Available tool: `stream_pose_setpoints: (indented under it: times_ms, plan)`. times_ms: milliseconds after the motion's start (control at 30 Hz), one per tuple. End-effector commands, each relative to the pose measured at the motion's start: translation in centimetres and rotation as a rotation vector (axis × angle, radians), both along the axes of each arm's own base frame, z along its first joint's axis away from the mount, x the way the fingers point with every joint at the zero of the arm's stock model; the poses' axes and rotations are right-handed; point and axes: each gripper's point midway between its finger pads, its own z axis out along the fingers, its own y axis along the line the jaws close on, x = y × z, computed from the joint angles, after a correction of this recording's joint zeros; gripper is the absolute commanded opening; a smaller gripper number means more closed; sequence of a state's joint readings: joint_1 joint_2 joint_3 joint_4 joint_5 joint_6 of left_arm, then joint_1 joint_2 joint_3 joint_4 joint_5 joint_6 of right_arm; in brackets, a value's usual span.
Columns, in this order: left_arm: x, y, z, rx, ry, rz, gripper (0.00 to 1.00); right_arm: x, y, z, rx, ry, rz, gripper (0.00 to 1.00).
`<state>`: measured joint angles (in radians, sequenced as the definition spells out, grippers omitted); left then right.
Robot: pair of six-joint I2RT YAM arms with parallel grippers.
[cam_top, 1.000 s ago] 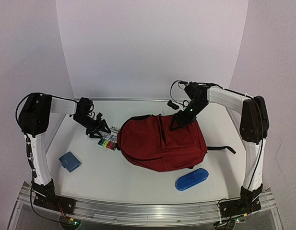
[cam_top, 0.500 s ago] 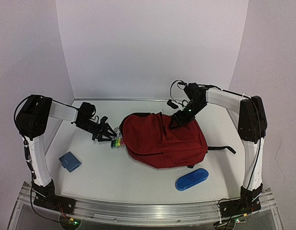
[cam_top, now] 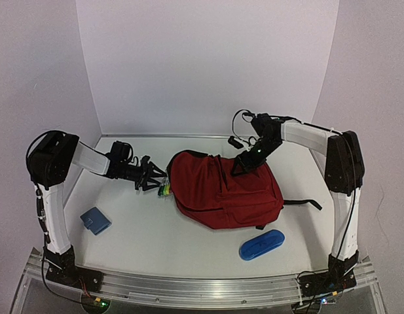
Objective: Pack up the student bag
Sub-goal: Pick up the book from the center of the board.
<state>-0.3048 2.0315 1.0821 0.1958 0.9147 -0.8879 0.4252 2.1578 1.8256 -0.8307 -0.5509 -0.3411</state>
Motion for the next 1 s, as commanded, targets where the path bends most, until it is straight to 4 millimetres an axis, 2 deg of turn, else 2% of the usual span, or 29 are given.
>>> stream_pose_setpoints:
  times_ms: [0, 100, 267, 400, 467, 567, 667, 733, 800, 967]
  plan:
    - [-0.1, -2.6, 0.5, -0.149, -0.016, -0.058, 0.51, -3.6, -1.7, -4.7, -0.111, 0.192, -0.004, 0.83]
    - [-0.6, -3.7, 0.5, -0.225, 0.002, -0.094, 0.52, -3.6, -1.7, -4.5, -0.109, 0.186, -0.002, 0.83]
    - [-1.3, -4.8, -1.2, -0.143, 0.041, -0.125, 0.61, -3.7, -1.7, -4.3, -0.107, 0.182, 0.004, 0.83]
    - [-2.2, -7.0, -1.4, -0.104, 0.037, -0.205, 0.71, -3.7, -1.6, -4.3, -0.096, 0.189, 0.002, 0.84]
    - [-2.5, -7.9, -1.1, -0.118, 0.027, -0.237, 0.80, -3.7, -1.4, -4.2, -0.092, 0.190, 0.001, 0.84]
    - [-3.1, -8.7, -0.5, -0.137, 0.006, -0.269, 0.93, -3.7, -1.4, -4.2, -0.089, 0.193, -0.003, 0.84]
    - [-3.6, -9.2, -0.6, -0.120, 0.013, -0.293, 0.99, -3.8, -1.3, -4.2, -0.088, 0.196, -0.002, 0.84]
    - [-3.5, -9.1, -1.4, -0.083, 0.027, -0.280, 1.00, -3.8, -1.3, -4.2, -0.088, 0.197, -0.003, 0.84]
    - [-3.1, -8.5, -2.9, 0.004, 0.060, -0.252, 1.00, -3.8, -1.3, -4.1, -0.085, 0.197, -0.002, 0.84]
    - [-3.0, -7.0, -5.7, 0.197, 0.148, -0.222, 0.89, -3.9, -1.2, -4.1, -0.080, 0.204, -0.006, 0.84]
